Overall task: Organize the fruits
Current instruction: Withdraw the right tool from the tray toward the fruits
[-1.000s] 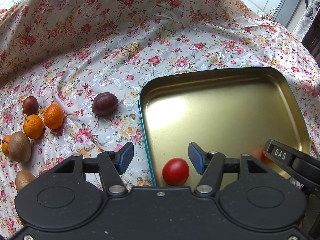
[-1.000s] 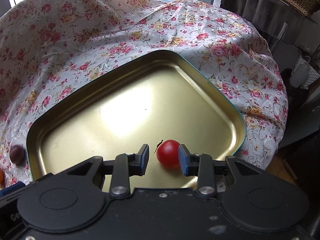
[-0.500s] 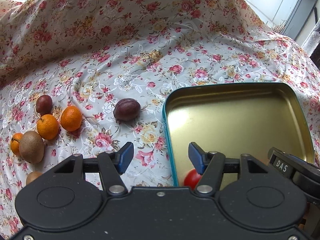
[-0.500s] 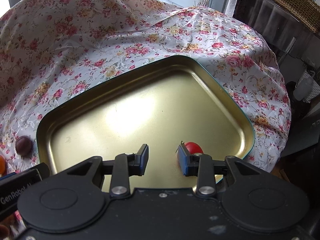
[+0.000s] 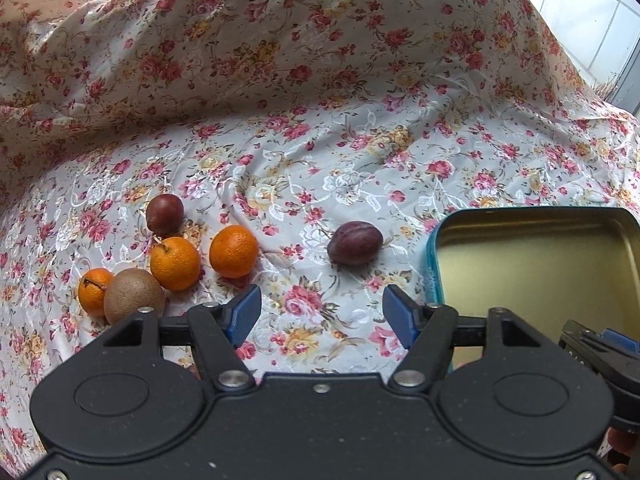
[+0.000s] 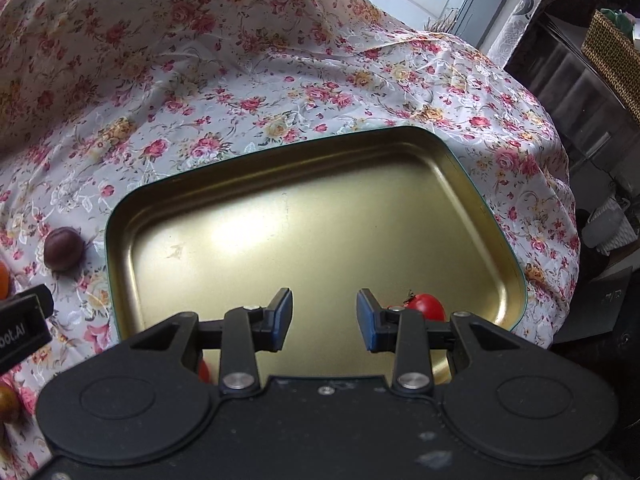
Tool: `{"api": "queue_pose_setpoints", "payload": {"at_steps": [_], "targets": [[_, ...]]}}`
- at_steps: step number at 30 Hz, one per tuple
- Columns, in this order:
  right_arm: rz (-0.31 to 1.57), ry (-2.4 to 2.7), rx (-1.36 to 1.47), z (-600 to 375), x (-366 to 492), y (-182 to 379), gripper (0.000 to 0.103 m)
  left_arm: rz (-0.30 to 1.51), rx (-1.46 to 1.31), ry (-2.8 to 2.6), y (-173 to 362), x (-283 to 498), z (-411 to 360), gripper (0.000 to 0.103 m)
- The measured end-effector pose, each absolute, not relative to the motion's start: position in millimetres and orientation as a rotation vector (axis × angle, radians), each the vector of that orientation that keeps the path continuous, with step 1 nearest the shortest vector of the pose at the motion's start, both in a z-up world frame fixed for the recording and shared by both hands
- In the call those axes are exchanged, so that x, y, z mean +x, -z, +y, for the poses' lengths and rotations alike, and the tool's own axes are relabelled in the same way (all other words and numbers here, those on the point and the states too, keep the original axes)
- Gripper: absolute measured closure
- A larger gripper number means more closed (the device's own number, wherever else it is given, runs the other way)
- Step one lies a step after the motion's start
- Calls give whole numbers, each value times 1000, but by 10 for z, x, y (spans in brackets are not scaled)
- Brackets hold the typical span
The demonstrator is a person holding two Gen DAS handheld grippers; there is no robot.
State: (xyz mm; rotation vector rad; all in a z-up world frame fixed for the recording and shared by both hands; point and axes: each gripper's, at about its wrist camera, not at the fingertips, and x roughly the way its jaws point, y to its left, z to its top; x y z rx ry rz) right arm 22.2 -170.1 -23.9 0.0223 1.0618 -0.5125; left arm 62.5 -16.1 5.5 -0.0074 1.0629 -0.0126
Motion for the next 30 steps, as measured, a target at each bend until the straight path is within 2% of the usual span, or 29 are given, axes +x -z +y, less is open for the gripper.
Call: {"api": "queue_pose_setpoints", "payload": {"at_steps": [14,23,30], "targets": [[1033,333,88,-1158,372,151,68,1026,-98,-125,-124,758,703,33],[1009,173,156,-756,451,112,68,1079,-185,-240,9,842,1300,33],[1061,134,162,-542,542,226,68,1130,-216,-215,97,851,1506,33]]}}
